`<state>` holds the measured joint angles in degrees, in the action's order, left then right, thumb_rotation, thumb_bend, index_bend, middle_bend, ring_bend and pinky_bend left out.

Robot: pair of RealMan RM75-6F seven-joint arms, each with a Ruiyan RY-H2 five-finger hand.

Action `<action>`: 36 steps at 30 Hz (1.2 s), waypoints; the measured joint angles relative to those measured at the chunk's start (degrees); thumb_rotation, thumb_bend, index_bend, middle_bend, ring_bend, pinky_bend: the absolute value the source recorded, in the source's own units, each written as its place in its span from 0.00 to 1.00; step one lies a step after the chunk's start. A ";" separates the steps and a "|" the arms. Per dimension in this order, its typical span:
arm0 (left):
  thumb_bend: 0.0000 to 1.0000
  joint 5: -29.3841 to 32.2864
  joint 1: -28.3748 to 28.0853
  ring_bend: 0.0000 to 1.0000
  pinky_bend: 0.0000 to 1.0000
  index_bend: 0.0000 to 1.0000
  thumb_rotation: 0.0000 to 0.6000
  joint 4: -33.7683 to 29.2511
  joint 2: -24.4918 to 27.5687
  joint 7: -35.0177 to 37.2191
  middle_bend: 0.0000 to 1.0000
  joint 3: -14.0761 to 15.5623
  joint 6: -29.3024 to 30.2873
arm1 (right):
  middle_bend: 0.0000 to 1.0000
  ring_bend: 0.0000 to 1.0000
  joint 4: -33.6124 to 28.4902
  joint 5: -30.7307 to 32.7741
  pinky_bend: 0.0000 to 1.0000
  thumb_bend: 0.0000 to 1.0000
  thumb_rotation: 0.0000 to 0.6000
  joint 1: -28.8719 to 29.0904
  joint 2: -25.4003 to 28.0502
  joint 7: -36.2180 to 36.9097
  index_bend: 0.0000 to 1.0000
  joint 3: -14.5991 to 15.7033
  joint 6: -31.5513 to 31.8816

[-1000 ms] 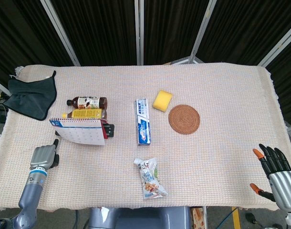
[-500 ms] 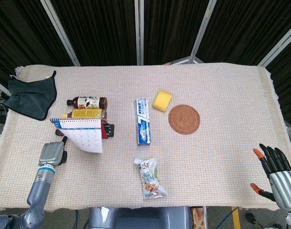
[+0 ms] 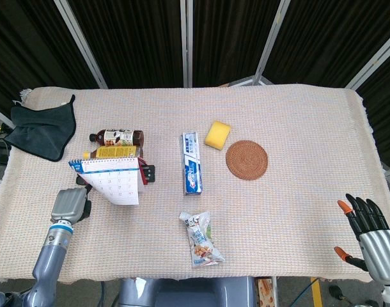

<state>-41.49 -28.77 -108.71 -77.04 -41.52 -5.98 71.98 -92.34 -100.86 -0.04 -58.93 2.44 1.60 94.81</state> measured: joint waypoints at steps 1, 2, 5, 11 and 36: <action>0.68 -0.43 0.04 0.69 0.63 0.00 1.00 -0.32 0.37 0.09 0.66 0.04 0.37 | 0.00 0.00 -0.02 -0.08 0.00 0.03 1.00 -0.02 0.00 0.01 0.00 0.01 0.08; 0.68 -0.88 0.08 0.69 0.63 0.00 1.00 -0.56 0.61 0.19 0.66 0.09 0.74 | 0.00 0.00 -0.03 -0.17 0.00 0.03 1.00 -0.04 0.00 0.03 0.00 0.03 0.17; 0.68 -1.95 0.10 0.69 0.63 0.00 1.00 -0.93 1.05 0.71 0.66 0.10 1.51 | 0.00 0.00 -0.05 -0.41 0.00 0.03 1.00 -0.09 0.00 0.02 0.00 0.09 0.35; 0.68 -3.78 -0.38 0.69 0.63 0.00 1.00 -1.01 0.95 1.60 0.66 -0.53 1.99 | 0.00 0.00 -0.03 -0.01 0.00 0.04 1.00 -0.04 0.07 0.24 0.00 0.02 0.07; 0.38 -17.09 0.04 0.09 0.18 0.00 1.00 0.14 4.46 7.09 0.01 -3.93 6.29 | 0.00 0.00 0.19 0.45 0.00 0.03 1.00 0.08 -0.21 -0.05 0.00 -0.03 -0.51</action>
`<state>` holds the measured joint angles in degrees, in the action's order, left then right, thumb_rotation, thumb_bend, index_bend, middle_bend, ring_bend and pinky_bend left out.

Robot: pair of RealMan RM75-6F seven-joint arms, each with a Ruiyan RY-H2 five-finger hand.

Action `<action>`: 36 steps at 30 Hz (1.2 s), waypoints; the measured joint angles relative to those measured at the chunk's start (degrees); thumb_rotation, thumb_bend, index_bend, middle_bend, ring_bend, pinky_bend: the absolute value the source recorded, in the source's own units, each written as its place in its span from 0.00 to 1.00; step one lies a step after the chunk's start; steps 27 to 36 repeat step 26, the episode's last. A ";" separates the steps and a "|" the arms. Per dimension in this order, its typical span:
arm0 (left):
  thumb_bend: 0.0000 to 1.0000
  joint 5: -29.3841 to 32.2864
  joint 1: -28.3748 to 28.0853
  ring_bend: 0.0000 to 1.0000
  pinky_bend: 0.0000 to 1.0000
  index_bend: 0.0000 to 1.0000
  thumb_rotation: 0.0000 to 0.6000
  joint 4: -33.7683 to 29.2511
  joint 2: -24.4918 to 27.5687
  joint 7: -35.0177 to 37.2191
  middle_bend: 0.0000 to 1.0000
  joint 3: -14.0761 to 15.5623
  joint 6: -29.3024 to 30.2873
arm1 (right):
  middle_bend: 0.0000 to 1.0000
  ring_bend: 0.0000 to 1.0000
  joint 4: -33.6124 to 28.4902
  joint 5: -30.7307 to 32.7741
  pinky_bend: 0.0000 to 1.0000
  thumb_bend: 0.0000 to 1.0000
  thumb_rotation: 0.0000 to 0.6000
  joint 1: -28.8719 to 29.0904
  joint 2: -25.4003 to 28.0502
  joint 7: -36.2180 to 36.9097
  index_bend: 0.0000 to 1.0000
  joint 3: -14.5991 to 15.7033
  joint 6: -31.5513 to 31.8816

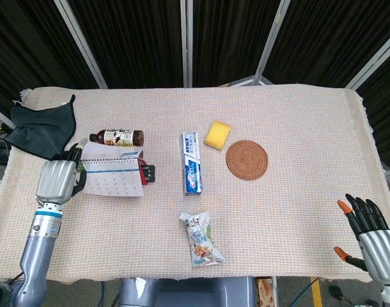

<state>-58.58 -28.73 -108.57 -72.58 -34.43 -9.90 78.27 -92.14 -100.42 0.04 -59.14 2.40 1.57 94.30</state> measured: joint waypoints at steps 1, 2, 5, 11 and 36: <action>0.29 0.55 -0.03 0.04 0.13 0.00 1.00 0.00 0.24 0.04 0.00 0.12 -0.70 | 0.00 0.00 0.02 0.03 0.00 0.03 1.00 0.00 -0.02 -0.01 0.00 0.01 -0.03; 0.23 1.21 -0.08 0.01 0.09 0.00 1.00 -0.03 0.52 0.04 0.00 0.27 -1.46 | 0.00 0.00 0.05 0.10 0.00 0.03 1.00 0.01 -0.04 -0.04 0.00 0.02 -0.15; 0.16 3.92 -0.34 0.00 0.06 0.00 1.00 -0.34 1.71 0.07 0.00 0.72 -4.35 | 0.00 0.00 0.10 0.20 0.00 0.03 1.00 0.12 -0.16 -0.26 0.00 0.03 -0.47; 0.16 8.68 -1.23 0.00 0.07 0.00 1.00 -0.53 4.00 0.09 0.00 1.67 -9.18 | 0.00 0.00 0.09 0.12 0.00 0.03 1.00 0.09 -0.29 -0.36 0.00 0.06 -0.39; 0.13 -6.16 6.36 0.00 0.00 0.00 1.00 -1.52 3.58 7.14 0.00 6.09 2.94 | 0.00 0.00 -0.06 0.35 0.00 0.03 1.00 0.15 -0.07 0.08 0.00 -0.19 -0.16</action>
